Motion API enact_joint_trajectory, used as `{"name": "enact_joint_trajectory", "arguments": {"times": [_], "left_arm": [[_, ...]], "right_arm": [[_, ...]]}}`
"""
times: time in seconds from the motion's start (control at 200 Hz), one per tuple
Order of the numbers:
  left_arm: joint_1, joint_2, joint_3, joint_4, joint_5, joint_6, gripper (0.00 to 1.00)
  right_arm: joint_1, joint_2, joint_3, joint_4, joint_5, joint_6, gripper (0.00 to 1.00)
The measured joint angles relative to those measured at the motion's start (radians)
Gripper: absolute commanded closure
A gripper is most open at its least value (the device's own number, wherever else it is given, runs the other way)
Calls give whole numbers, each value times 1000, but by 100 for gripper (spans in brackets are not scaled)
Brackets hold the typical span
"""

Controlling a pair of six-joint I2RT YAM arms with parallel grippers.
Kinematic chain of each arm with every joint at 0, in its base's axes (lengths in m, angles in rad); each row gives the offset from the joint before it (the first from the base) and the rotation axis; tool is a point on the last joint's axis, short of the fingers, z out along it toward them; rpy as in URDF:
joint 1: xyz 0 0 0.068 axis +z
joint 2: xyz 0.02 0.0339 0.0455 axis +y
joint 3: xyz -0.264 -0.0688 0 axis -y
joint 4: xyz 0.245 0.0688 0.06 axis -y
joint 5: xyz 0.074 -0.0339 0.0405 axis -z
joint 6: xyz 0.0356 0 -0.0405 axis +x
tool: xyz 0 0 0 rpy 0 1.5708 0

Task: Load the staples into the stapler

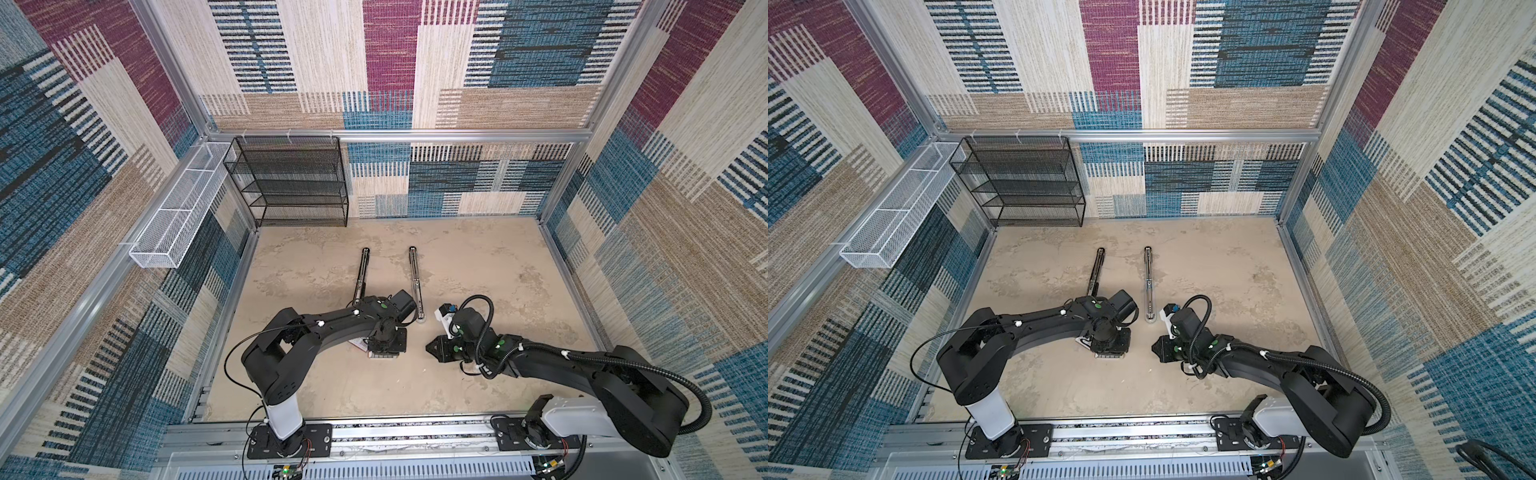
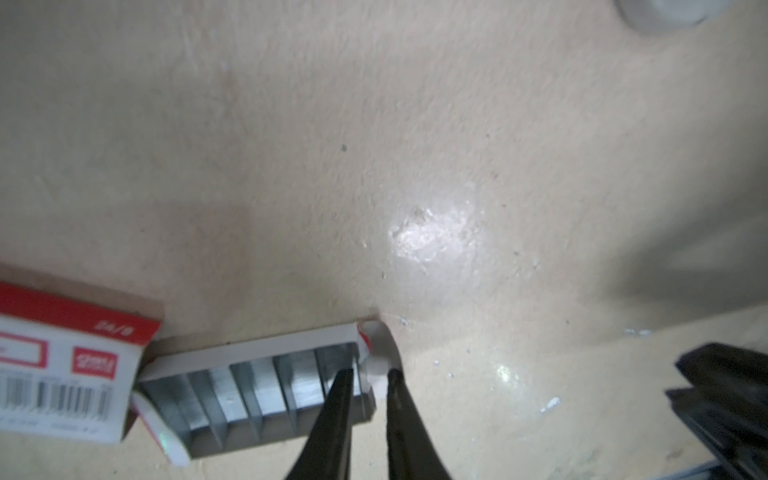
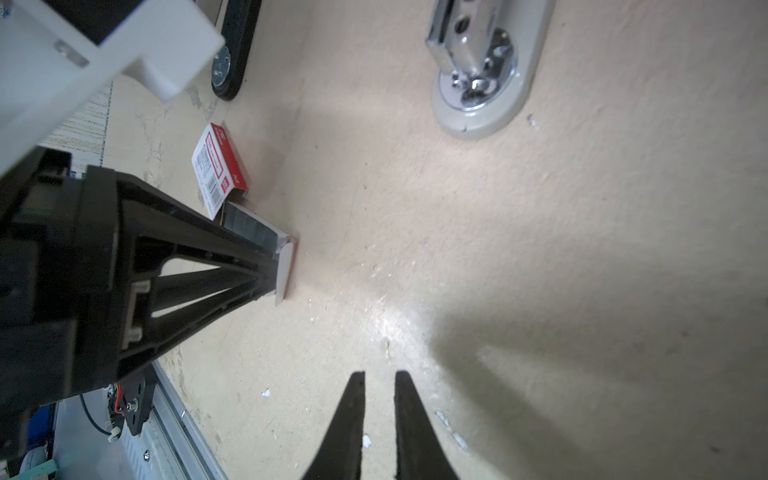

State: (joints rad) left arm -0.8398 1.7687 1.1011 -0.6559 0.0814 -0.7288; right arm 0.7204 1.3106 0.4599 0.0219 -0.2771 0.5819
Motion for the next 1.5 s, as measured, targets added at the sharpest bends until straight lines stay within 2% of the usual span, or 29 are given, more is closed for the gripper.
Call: {"name": "enact_joint_trajectory", "arguments": {"times": [0.2,0.696,0.851,1.017,1.157,1.362,1.502], "left_arm": [[0,15,3,-6,-4,2,84],[0,25,16,-6,-24,3,83],[0,27,18,-6,-26,3,88],[0,30,21,-9,-25,4,100],[0,27,21,-10,-24,4,100],[0,-28,8,-19,-3,6,100],[6,-97,-1,-42,13,19,100]], "right_arm": [[0,0,0,0,0,0,82],[0,-1,-2,0,0,0,83],[0,-2,-2,0,0,0,84],[0,-2,-2,0,0,0,83],[0,-2,-3,0,0,0,83],[0,0,-2,-2,0,0,83],[-7,-2,21,-17,0,-1,79]]}}
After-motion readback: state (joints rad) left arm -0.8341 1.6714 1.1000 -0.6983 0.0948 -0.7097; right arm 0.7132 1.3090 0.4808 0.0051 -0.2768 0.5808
